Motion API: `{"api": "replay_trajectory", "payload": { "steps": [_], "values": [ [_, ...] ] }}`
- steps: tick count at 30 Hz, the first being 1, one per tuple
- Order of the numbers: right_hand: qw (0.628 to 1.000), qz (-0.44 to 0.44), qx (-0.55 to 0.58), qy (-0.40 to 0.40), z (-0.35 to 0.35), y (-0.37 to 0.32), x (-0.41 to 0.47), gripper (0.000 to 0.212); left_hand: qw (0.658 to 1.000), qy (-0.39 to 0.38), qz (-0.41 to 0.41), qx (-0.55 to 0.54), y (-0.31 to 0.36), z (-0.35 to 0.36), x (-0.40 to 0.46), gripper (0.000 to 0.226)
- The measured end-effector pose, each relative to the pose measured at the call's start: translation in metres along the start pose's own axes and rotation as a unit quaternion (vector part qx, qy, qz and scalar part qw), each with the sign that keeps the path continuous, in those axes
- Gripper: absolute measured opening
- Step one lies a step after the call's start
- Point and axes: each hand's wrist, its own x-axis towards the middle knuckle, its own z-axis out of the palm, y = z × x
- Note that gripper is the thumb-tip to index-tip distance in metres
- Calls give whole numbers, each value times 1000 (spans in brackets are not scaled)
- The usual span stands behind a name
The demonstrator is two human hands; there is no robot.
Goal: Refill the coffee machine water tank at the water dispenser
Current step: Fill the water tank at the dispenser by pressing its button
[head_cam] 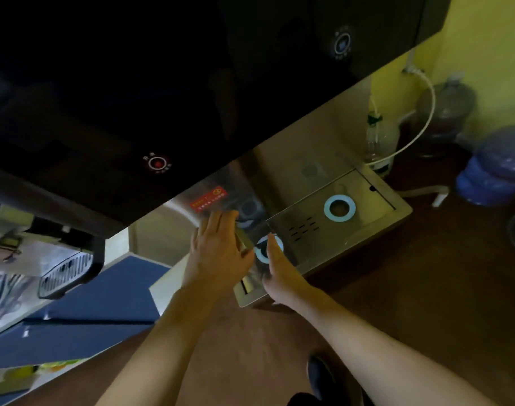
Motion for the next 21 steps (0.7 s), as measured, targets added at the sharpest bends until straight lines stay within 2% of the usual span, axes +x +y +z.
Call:
{"api": "replay_trajectory", "payload": {
  "steps": [5, 7, 10, 13, 15, 17, 21],
  "values": [
    [986, -35, -119, 109, -32, -1, -11, 77, 985, 19, -70, -156, -3, 0, -5, 82],
    [963, -68, -196, 175, -58, 2, -15, 68, 973, 32, -80, -214, 4, 1, -6, 84],
    [909, -149, -297, 252, -110, 1, -21, 45, 959, 47, -77, -269, 20, 0, -8, 82],
    [856, -208, -413, 231, -168, -5, -21, 27, 945, 47, -73, -314, 38, -1, -6, 80],
    [812, -248, -491, 195, -202, -7, -18, 27, 947, 31, -71, -311, 51, -2, -1, 83],
    [766, -300, -542, 171, -228, -5, -13, 16, 951, 6, -84, -296, 66, 0, 5, 85],
    [724, -332, -589, 139, -266, 2, -3, 10, 961, -46, -104, -251, 98, 16, 19, 84]
  ]
}}
